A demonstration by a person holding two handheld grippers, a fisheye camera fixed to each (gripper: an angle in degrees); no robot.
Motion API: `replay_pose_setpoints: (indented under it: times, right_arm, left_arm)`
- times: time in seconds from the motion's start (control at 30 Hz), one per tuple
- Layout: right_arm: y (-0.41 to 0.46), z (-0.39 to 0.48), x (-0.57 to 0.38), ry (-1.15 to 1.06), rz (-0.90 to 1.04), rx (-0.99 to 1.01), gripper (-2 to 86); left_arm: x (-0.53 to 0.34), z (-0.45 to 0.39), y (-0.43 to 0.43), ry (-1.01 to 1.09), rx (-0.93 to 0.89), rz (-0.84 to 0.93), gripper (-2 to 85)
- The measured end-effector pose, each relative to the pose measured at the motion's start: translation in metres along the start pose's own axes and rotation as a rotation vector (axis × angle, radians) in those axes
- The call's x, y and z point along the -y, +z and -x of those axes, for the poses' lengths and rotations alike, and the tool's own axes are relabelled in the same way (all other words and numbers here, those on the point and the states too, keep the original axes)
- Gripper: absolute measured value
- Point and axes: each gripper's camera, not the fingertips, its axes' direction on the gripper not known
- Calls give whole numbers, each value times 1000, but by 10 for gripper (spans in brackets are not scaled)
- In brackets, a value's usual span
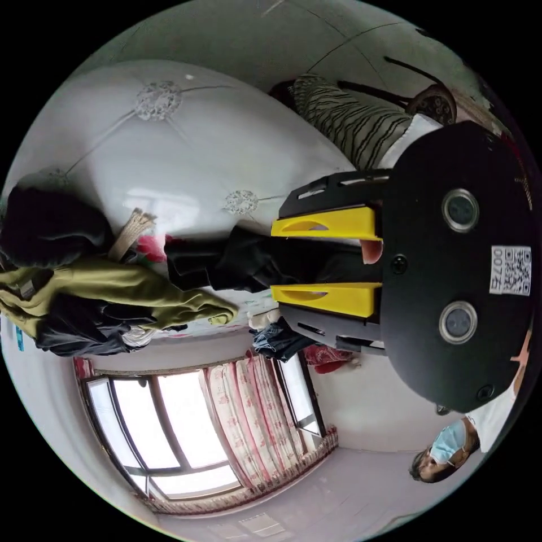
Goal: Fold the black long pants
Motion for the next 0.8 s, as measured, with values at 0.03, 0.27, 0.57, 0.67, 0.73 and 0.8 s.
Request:
replay_pose_setpoints:
  times: [0.03,0.27,0.57,0.67,0.73,0.8]
  right_arm:
    - [2,-1,3,3,-1,-18,65]
    - [12,58,33,-202,-117,-42,6]
    - [18,117,54,-552,-104,-336,20]
    - [33,55,69,-333,-50,-412,45]
    - [33,33,63,-295,-66,-308,55]
    - [38,13,54,-267,-77,-230,62]
  left_arm:
    - [2,1,1,-9,-3,3,39]
    - [3,5,-12,-24,-70,-28,-8]
    - [1,2,-5,34,13,12,-2]
    - [1,5,-10,5,11,7,21]
    - [-1,7,-16,-7,16,8,38]
    - [-7,9,-23,-23,14,2,47]
